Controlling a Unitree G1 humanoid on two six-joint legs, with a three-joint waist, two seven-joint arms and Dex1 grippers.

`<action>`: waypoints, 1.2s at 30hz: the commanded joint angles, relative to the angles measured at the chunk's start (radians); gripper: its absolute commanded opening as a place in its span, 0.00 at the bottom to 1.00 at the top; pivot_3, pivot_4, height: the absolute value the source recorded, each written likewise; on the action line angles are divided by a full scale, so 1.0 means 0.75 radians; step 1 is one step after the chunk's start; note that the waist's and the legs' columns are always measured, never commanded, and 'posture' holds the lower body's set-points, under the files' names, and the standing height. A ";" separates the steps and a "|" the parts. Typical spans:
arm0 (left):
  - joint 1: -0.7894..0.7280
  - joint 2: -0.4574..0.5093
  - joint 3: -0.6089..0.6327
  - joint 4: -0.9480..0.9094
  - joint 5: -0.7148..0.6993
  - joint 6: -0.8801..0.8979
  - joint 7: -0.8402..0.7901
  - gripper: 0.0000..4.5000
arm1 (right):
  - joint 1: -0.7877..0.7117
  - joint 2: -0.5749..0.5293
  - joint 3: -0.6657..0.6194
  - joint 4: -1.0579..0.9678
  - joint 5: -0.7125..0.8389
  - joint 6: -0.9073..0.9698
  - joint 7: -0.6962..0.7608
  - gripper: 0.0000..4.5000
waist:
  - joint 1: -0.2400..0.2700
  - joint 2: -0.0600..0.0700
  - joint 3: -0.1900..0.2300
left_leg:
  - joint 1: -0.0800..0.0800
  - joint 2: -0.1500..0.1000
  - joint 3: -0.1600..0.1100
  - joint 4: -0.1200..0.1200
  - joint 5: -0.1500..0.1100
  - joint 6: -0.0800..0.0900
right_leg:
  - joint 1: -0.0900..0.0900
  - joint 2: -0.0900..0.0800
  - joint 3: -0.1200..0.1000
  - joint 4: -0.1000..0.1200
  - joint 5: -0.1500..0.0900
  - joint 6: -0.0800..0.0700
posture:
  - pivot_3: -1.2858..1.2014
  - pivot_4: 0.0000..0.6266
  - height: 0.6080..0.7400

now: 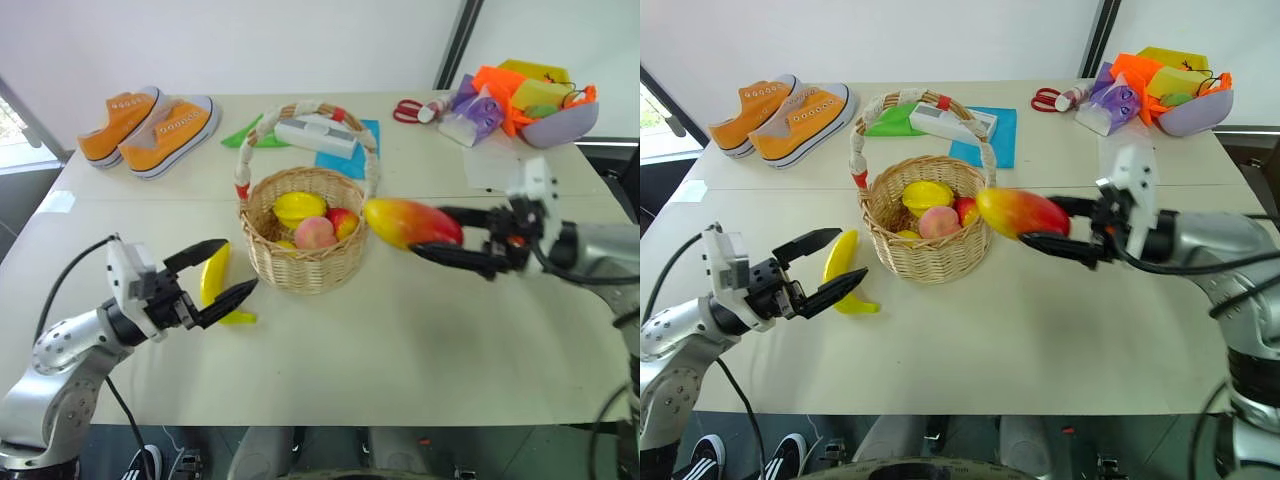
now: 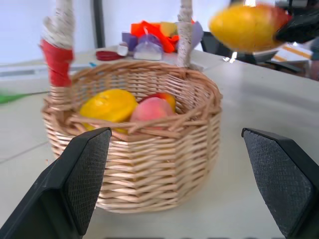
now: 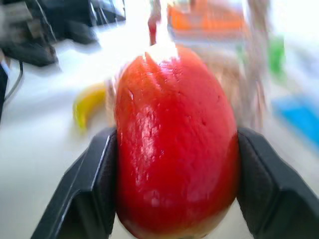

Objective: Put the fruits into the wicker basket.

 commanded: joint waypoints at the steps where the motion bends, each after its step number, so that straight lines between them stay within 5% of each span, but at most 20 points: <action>1: -0.035 0.001 0.032 0.017 0.012 -0.010 0.039 1.00 | -0.135 0.087 0.177 0.030 -0.157 -0.051 -0.119 0.62 | 0.006 0.000 0.000 | 0.000 0.000 0.000 0.000 0.000 0.000 | -0.001 0.000 0.000 -0.001 0.000 0.000 | 0.52 0.24 1.00; 5: -0.049 -0.034 0.017 0.041 0.049 -0.024 0.091 1.00 | -0.237 0.235 0.422 0.205 -0.442 -0.199 -0.244 0.62 | 0.007 -0.003 0.000 | 0.000 -0.002 0.000 0.000 0.000 0.000 | -0.001 -0.001 0.000 -0.001 0.002 0.003 | 0.52 0.24 1.00; 12: -0.015 -0.082 0.004 0.020 0.084 -0.041 0.116 1.00 | -0.278 0.371 0.490 0.385 -0.589 -0.312 -0.281 0.62 | 0.004 -0.002 0.000 | -0.001 -0.003 0.000 -0.001 0.000 -0.001 | -0.003 0.000 0.000 0.000 0.003 0.005 | 0.52 0.24 1.00; 16: 0.014 -0.095 0.013 0.013 0.077 -0.031 0.127 1.00 | -0.257 0.418 0.427 0.342 -0.504 -0.277 -0.235 0.98 | -0.005 -0.002 0.000 | -0.001 -0.002 0.000 -0.001 0.000 -0.001 | -0.003 0.001 0.000 0.001 0.004 0.004 | 0.52 0.24 1.00; 18: 0.028 -0.101 0.020 0.014 0.073 -0.032 0.132 1.00 | -0.240 0.418 0.391 0.303 -0.454 -0.246 -0.212 1.00 | -0.005 -0.002 0.000 | -0.001 -0.002 0.000 -0.002 0.000 -0.002 | -0.003 0.001 0.000 0.001 0.004 0.004 | 0.52 0.24 1.00; 29: 0.053 -0.124 0.024 0.089 0.194 0.003 0.295 1.00 | 0.004 0.056 0.054 0.022 -0.152 -0.277 0.177 1.00 | 0.005 -0.003 0.000 | 0.000 -0.002 -0.001 -0.005 0.000 -0.001 | 0.000 0.000 0.000 -0.001 0.004 0.004 | 0.52 0.24 1.00; 36: 0.067 -0.162 -0.024 -0.004 0.260 0.207 0.562 1.00 | 0.272 -0.140 0.009 -0.126 -0.140 -0.363 0.331 1.00 | -0.002 -0.003 0.000 | 0.001 -0.001 0.001 -0.011 0.001 -0.002 | 0.000 0.000 0.001 -0.001 0.003 0.004 | 0.52 0.24 1.00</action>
